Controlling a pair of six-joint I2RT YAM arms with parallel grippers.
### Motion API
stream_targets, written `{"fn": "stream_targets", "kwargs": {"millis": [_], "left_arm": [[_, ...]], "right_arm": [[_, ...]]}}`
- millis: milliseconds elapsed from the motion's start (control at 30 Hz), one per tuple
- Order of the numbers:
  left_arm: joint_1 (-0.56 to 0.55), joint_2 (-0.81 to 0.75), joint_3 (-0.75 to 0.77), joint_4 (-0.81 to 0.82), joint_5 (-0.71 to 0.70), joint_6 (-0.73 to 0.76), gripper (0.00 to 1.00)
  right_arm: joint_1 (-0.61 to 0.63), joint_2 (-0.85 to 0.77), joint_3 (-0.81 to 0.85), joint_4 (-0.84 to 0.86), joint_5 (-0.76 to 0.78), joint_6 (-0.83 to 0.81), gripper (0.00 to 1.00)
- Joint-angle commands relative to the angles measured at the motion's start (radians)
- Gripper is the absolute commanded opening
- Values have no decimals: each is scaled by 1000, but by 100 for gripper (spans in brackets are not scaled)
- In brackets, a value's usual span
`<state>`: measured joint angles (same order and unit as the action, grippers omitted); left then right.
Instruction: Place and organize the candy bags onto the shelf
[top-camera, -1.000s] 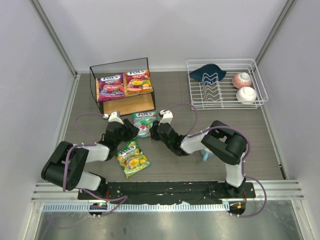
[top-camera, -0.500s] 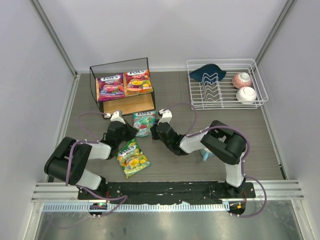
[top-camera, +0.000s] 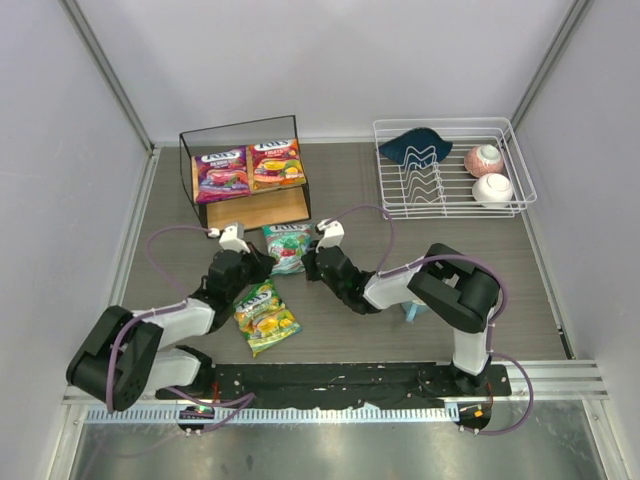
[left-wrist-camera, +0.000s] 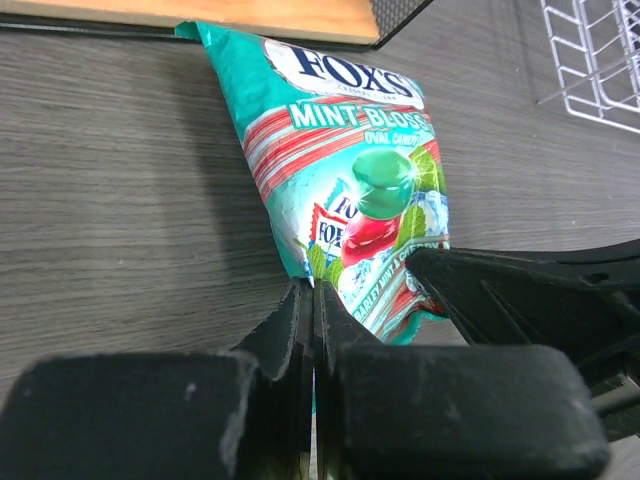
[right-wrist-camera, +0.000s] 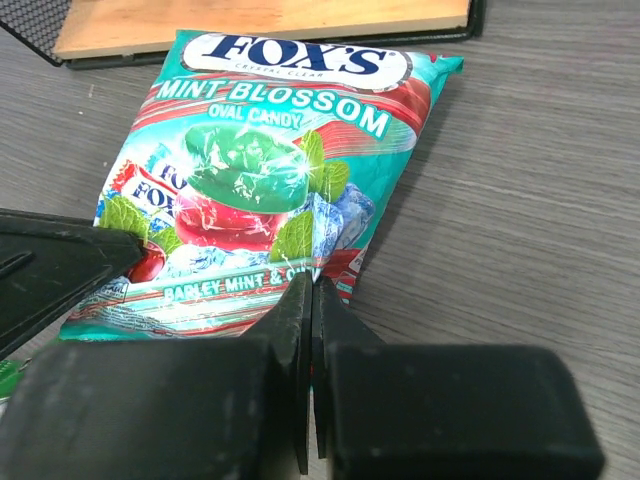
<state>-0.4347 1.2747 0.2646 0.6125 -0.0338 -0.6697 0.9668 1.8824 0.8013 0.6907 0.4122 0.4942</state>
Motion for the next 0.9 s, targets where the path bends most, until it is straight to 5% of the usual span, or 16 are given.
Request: {"fn": "stream_targets", "kwargs": {"millis": [0, 867], "left_arm": [[-9, -81, -21, 18, -58, 42, 0], [-7, 250, 265, 121, -166, 105, 0]], "right_arm": [[0, -55, 4, 90, 27, -57, 1], [-94, 86, 271, 79, -42, -200, 1]]}}
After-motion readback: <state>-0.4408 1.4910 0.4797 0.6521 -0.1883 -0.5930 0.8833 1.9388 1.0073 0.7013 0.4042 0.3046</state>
